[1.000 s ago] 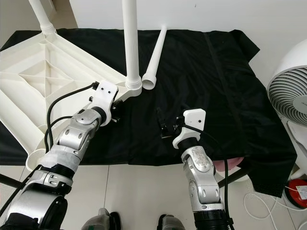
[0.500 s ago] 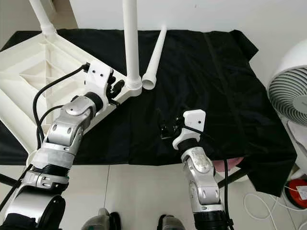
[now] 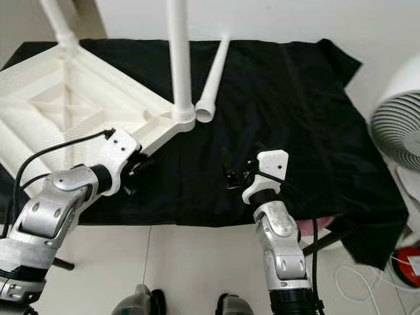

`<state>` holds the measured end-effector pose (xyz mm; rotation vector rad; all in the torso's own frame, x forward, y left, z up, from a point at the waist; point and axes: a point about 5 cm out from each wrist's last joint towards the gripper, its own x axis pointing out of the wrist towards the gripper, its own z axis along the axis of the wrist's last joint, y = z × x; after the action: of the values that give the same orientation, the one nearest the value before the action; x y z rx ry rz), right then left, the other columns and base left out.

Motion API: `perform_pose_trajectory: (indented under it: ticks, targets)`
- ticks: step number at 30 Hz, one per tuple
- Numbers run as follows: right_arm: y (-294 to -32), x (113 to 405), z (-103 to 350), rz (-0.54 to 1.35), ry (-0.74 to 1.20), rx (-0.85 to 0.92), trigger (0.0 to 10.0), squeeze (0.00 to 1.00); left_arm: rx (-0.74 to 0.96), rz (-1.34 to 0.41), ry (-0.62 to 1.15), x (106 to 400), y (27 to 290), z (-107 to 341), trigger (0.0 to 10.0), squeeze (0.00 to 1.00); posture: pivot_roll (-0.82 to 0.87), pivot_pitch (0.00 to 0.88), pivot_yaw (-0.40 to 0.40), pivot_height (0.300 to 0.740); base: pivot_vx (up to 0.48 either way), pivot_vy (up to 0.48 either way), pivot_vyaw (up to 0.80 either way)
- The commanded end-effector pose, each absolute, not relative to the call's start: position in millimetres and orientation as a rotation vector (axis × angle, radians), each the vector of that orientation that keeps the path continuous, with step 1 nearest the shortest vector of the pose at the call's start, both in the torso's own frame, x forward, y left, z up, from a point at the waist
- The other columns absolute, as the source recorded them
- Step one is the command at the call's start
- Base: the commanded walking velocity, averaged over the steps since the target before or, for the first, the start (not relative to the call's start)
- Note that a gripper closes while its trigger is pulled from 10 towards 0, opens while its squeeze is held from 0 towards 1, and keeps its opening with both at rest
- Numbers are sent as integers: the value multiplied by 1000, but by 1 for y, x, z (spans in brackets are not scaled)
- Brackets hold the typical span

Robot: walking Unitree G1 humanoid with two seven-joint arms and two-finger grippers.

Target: Building children table

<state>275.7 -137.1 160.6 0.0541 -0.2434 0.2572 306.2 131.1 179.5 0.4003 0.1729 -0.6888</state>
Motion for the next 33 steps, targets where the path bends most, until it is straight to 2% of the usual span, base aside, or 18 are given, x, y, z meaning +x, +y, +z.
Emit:
perform_pose_trajectory:
  ticks: [1,14,26,33]
  targets:
    - [-139,274,157,247,-235,44,10000,0,408,-671,192,305,136,179,10000,0,-50,121,54,740,0,0,0]
    - [-139,274,158,247,-236,44,10000,0,481,-484,263,311,164,174,10000,0,-46,128,52,740,0,0,0]
    - [-141,274,160,231,-242,45,10000,0,495,-354,297,321,176,166,10000,0,-56,132,56,740,0,0,0]
    - [-142,275,160,229,-243,40,10000,0,489,-349,315,323,176,162,10000,0,-65,132,57,740,0,0,0]
